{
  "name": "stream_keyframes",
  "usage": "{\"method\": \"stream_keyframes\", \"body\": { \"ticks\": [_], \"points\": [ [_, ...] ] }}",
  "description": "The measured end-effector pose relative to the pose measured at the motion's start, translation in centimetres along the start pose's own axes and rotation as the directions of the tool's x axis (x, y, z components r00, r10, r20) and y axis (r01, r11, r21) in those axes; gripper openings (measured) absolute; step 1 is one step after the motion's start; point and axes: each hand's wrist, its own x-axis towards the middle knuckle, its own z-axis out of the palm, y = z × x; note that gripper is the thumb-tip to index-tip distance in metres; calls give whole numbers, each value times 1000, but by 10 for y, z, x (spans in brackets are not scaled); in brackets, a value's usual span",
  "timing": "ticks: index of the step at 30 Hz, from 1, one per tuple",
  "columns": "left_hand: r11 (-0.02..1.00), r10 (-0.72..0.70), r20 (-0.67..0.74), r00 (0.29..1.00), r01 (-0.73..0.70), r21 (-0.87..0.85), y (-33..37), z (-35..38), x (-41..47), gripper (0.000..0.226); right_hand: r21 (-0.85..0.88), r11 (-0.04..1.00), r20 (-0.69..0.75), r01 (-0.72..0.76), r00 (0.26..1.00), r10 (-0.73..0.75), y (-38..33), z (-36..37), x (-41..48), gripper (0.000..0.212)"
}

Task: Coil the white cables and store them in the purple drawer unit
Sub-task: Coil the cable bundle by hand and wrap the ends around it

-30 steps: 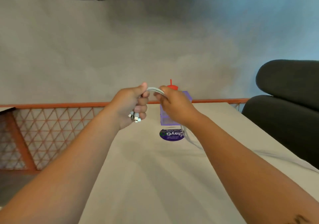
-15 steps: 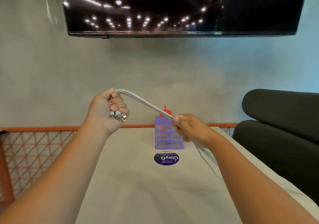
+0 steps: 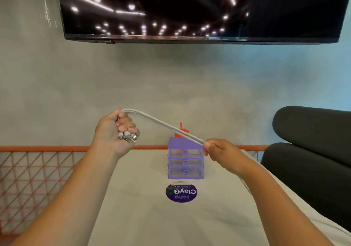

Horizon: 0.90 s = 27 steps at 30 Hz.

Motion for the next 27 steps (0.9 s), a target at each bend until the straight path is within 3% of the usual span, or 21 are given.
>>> {"method": "stream_keyframes", "body": {
  "ticks": [5, 9, 17, 21, 27],
  "points": [
    [998, 44, -19, 999, -45, -51, -7, -22, 35, 39, 172, 983, -27, -57, 998, 62, 40, 13, 14, 40],
    [989, 56, -55, 997, -63, -132, -21, -44, 60, 39, 117, 992, -199, -49, 977, 72, 64, 36, 30, 38],
    [975, 16, -98, 995, -37, -221, -63, -81, 68, 37, -31, 994, -303, -102, 949, 88, 86, 54, 28, 38],
    [987, 20, -56, 998, -29, -160, -72, -84, 63, 20, -106, 981, -367, -161, 924, 111, 88, 51, 30, 38],
    [993, 13, -109, 994, 0, 121, -86, -81, 55, 34, -93, 968, -456, -235, 874, 168, 86, 47, 28, 37]
  ]
}}
